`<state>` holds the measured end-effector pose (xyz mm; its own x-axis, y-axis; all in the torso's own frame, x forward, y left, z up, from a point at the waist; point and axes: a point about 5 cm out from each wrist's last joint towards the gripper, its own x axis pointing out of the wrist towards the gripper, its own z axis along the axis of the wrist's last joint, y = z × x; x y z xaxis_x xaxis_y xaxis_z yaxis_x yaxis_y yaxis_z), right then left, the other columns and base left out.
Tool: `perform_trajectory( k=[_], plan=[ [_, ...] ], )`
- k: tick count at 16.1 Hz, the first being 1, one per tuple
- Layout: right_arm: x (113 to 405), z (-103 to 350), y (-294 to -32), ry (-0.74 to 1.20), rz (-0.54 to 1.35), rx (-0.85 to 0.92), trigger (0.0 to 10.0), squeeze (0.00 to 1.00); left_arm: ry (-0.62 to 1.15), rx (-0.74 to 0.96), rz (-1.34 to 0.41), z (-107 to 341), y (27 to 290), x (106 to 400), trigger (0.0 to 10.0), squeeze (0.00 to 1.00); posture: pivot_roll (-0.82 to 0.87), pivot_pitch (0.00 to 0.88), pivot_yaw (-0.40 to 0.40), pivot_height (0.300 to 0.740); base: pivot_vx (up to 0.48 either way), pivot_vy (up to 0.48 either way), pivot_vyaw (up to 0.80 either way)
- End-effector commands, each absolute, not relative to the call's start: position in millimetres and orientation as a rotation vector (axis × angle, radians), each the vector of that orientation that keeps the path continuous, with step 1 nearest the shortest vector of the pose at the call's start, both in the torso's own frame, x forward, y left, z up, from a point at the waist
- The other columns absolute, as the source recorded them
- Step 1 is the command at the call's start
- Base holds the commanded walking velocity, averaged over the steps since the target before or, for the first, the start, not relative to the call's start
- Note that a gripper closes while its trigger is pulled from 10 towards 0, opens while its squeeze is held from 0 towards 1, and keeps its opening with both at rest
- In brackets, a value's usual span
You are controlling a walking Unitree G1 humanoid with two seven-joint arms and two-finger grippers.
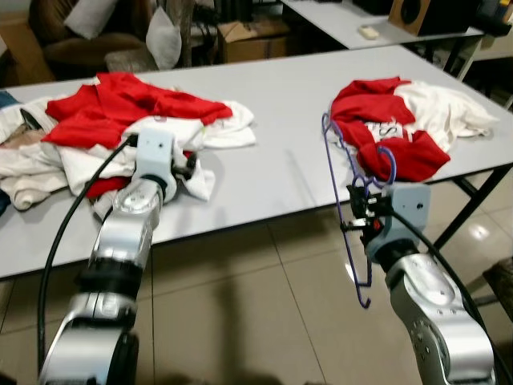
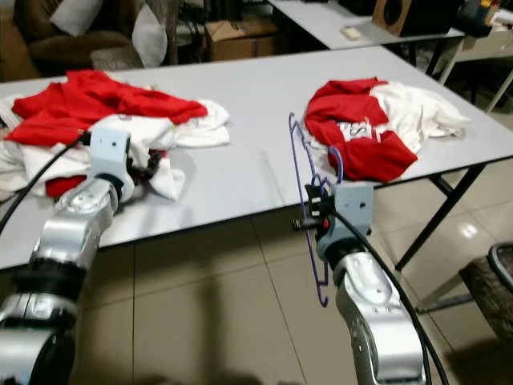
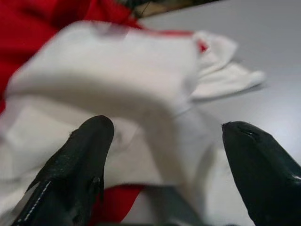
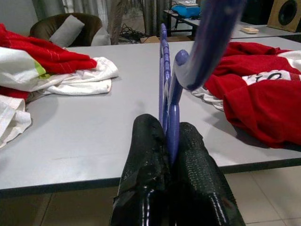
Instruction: Hang hanger
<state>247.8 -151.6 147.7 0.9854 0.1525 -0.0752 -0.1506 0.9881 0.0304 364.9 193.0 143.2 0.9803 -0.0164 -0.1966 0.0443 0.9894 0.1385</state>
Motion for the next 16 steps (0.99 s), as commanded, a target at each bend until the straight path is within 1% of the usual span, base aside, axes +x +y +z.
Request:
perform_trajectory(
  k=[1,2,3,5,10,16],
  plan=[
    [247.8,151.6,-149.9,0.056,0.157,0.019,10.0,0.00,0.204,0.109,-0.021,142.3,188.6,368.8,0.0,0.00,-0.14,0.000,0.031,0.740,0.000,0.000,0.00],
    [247.7,150.7,-149.5,0.057,0.160,0.018,10.0,0.00,0.204,0.116,-0.023,139.7,185.6,371.8,0.0,0.00,-0.14,0.000,0.030,0.740,0.000,0.000,0.00],
    [248.1,150.0,-148.1,0.060,0.169,0.005,10.0,0.00,0.197,0.081,-0.041,138.0,181.0,375.8,0.0,0.00,-0.16,0.000,0.028,0.740,0.000,0.000,0.00],
    [249.4,151.5,-146.8,0.056,0.175,0.007,10.0,0.00,0.185,0.066,-0.045,138.8,177.2,379.6,0.0,0.00,-0.16,0.000,0.025,0.740,0.000,0.000,0.00],
    [250.2,150.6,-146.1,0.055,0.187,-0.011,10.0,0.00,0.174,0.055,-0.013,136.0,178.8,384.3,0.0,0.00,-0.16,0.000,0.018,0.740,0.000,0.000,0.00],
    [246.4,147.5,-147.7,0.068,0.173,-0.016,10.0,0.00,0.172,0.041,-0.040,131.2,178.4,383.8,0.0,0.00,-0.17,0.000,0.022,0.740,0.000,0.000,0.00]
  ],
)
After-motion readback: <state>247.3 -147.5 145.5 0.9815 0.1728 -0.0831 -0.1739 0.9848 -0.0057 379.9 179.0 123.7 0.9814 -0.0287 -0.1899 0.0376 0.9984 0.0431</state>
